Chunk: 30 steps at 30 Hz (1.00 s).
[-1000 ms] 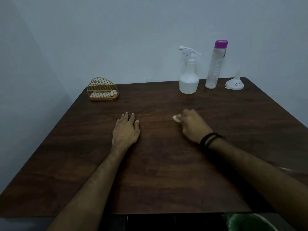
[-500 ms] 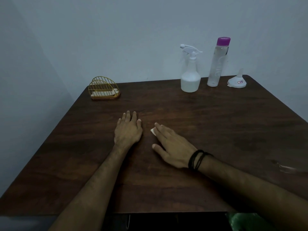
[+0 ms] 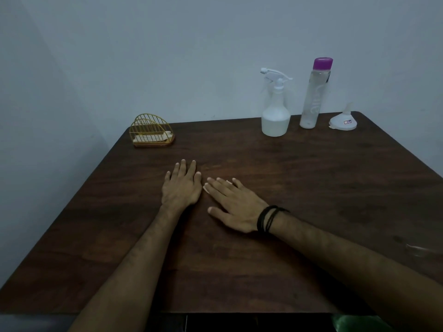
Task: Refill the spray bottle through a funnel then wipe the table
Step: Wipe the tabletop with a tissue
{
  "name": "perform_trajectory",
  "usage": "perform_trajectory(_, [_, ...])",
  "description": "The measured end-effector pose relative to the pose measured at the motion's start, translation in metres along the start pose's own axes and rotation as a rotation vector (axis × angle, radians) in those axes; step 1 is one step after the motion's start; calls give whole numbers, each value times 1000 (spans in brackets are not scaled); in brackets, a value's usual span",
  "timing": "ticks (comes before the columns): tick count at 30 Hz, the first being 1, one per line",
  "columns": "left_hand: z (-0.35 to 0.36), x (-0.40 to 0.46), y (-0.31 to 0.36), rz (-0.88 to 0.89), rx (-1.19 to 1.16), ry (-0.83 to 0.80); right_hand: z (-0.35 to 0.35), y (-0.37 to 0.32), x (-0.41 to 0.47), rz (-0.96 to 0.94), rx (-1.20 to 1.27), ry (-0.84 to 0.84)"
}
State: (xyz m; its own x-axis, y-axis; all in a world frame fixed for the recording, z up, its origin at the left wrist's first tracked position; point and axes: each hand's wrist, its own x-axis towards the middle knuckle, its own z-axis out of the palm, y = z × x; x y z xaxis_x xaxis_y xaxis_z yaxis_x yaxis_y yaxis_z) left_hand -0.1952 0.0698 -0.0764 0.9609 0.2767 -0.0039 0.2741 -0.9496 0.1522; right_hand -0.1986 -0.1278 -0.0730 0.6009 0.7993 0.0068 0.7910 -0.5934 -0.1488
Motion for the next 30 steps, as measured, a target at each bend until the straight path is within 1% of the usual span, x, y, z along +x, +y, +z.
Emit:
perform_trajectory(3, [1,-3,1,-8,2,19,-6,20,30,56,-10,-27])
perform_trajectory(7, [0,-7,0,-43,-12,5,-20,74,75,312,-21,-43])
perform_trajectory(9, [0,-6,2,-56,-6,10,-22,83,84,364,-10,-55])
perform_trajectory(11, [1,-6,5,-62,-6,22,-19,65,85,290,-4,-43])
perform_trajectory(14, [1,-7,4,-51,-2,30,-8,22,80,85,-3,-34])
perform_trajectory(16, [1,-7,2,-45,2,29,-7,17,81,30,0,-52])
perform_trajectory(18, [0,-7,1,-42,1,18,-12,33,86,38,-5,-69])
perform_trajectory(19, [-1,-7,1,-45,-3,7,-16,46,89,77,-15,-76])
perform_trajectory(22, [-2,-8,2,-56,-6,-8,-25,85,94,272,-56,-73])
perform_trajectory(24, [-3,-7,2,-63,-3,-12,-26,89,94,326,-38,-68])
perform_trajectory(26, [-2,-7,4,-64,-2,-7,-23,72,84,268,-32,-53])
perform_trajectory(28, [-2,-8,4,-61,8,5,-16,47,63,146,-39,-46])
perform_trajectory(30, [-1,-7,3,-61,11,0,-11,37,41,58,-30,-53])
